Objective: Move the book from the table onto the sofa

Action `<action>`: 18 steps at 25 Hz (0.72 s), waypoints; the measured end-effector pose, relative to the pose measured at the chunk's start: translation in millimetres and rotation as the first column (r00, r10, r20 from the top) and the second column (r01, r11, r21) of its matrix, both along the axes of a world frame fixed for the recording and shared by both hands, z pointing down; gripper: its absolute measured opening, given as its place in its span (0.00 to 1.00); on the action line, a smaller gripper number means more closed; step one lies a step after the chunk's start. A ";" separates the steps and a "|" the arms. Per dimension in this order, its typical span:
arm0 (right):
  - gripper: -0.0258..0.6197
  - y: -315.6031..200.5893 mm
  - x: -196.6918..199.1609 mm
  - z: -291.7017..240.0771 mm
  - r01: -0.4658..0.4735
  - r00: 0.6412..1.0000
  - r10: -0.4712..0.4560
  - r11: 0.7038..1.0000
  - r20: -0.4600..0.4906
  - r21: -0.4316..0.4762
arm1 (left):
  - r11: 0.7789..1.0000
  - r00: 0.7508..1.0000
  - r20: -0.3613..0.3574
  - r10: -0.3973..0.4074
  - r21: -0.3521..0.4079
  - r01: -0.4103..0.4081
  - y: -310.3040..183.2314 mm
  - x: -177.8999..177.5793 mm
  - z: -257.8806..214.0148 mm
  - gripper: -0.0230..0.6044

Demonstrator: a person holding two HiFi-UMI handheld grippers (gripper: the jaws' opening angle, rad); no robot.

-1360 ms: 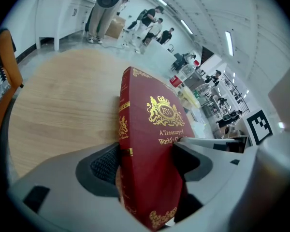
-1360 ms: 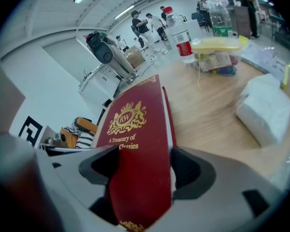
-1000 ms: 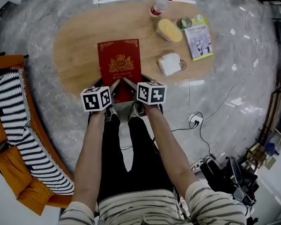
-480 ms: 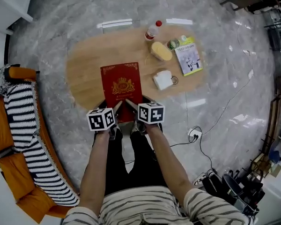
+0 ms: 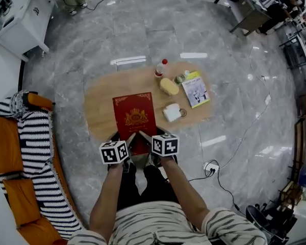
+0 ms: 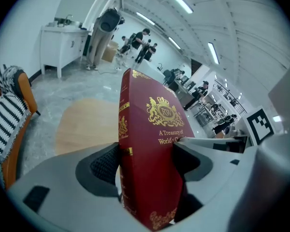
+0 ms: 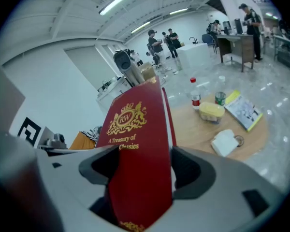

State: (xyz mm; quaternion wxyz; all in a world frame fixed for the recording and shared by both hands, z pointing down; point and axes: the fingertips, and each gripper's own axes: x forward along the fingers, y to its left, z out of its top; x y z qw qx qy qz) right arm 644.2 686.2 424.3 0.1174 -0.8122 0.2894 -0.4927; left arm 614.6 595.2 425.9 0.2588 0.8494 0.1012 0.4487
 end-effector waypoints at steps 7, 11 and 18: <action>0.59 1.9 -2.5 -64.8 0.031 0.998 -0.031 1.000 -0.060 -0.002 | 1.000 0.998 -0.057 -0.017 -0.001 0.017 3.6 -4.3 -62.2 0.59; 0.59 1.6 -11.4 -101.1 0.064 0.992 -0.065 0.998 -0.104 -0.010 | 0.999 0.996 -0.084 -0.043 -0.012 0.042 4.4 -15.1 -96.8 0.59; 0.59 -13.8 -23.7 -157.6 0.157 0.972 -0.154 0.988 -0.179 0.002 | 0.993 0.981 -0.156 -0.118 -0.005 0.119 -8.4 -35.2 -151.1 0.59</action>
